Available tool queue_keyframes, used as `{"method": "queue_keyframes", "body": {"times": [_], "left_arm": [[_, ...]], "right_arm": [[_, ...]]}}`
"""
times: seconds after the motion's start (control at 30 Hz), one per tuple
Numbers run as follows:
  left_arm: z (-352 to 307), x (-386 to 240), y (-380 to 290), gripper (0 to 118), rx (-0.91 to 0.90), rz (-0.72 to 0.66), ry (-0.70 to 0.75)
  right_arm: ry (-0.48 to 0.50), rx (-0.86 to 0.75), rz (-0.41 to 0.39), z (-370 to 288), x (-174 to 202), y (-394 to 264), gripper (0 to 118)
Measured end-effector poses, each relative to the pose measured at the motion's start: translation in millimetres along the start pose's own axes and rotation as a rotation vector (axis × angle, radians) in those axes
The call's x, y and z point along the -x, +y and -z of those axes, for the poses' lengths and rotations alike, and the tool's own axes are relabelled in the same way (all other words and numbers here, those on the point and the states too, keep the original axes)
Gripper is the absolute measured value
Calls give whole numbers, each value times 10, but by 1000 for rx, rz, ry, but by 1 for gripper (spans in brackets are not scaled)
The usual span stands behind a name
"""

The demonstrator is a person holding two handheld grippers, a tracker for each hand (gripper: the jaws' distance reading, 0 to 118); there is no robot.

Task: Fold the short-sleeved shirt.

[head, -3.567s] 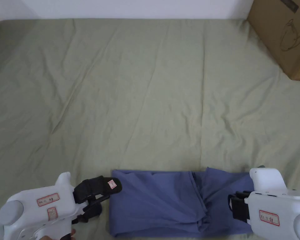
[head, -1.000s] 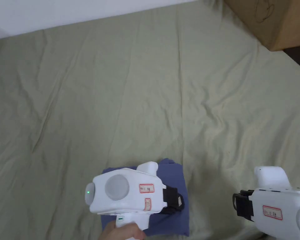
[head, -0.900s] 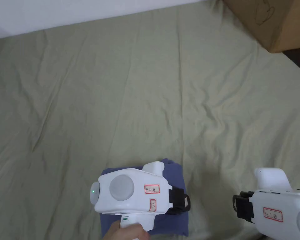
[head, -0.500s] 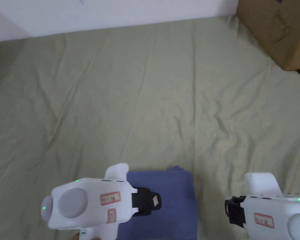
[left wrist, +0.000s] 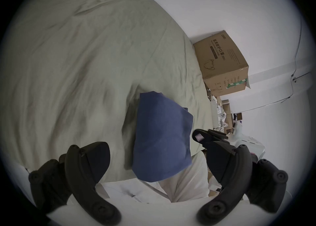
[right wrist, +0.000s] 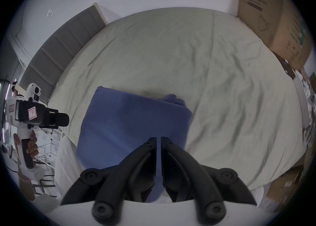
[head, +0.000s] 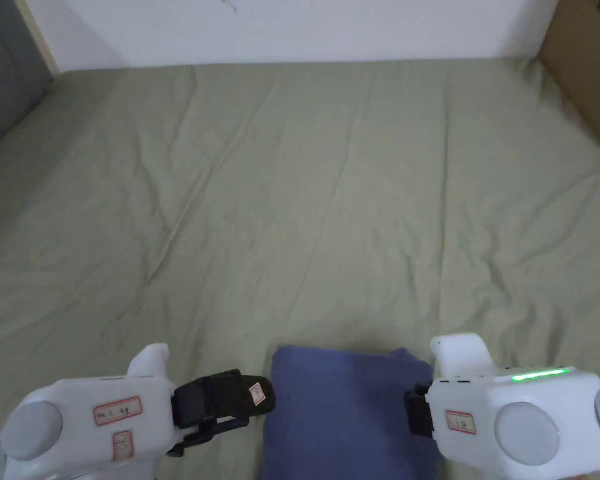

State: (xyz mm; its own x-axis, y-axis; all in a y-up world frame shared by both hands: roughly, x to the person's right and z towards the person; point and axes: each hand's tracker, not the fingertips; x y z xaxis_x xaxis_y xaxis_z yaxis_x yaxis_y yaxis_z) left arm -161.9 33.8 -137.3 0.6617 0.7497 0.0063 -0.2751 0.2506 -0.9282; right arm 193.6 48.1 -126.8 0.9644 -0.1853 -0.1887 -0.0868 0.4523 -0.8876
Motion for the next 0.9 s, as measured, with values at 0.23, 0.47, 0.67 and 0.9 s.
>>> {"method": "queue_keyframes", "body": {"times": [0.23, 0.47, 0.67, 0.9], "left_arm": [[487, 218, 149, 115, 92, -24, -64], [854, 284, 190, 100, 176, -55, -161], [1066, 318, 197, 39, 223, -10, -108], [496, 274, 466, 34, 174, 103, -12]], "right_arm": [[-50, 79, -25, 480, -25, 72, 6], [-2, 87, 28, 438, -121, 103, 6], [-17, 81, 16, 382, -112, 109, 6], [31, 9, 106, 78, -124, 210, 6]]}}
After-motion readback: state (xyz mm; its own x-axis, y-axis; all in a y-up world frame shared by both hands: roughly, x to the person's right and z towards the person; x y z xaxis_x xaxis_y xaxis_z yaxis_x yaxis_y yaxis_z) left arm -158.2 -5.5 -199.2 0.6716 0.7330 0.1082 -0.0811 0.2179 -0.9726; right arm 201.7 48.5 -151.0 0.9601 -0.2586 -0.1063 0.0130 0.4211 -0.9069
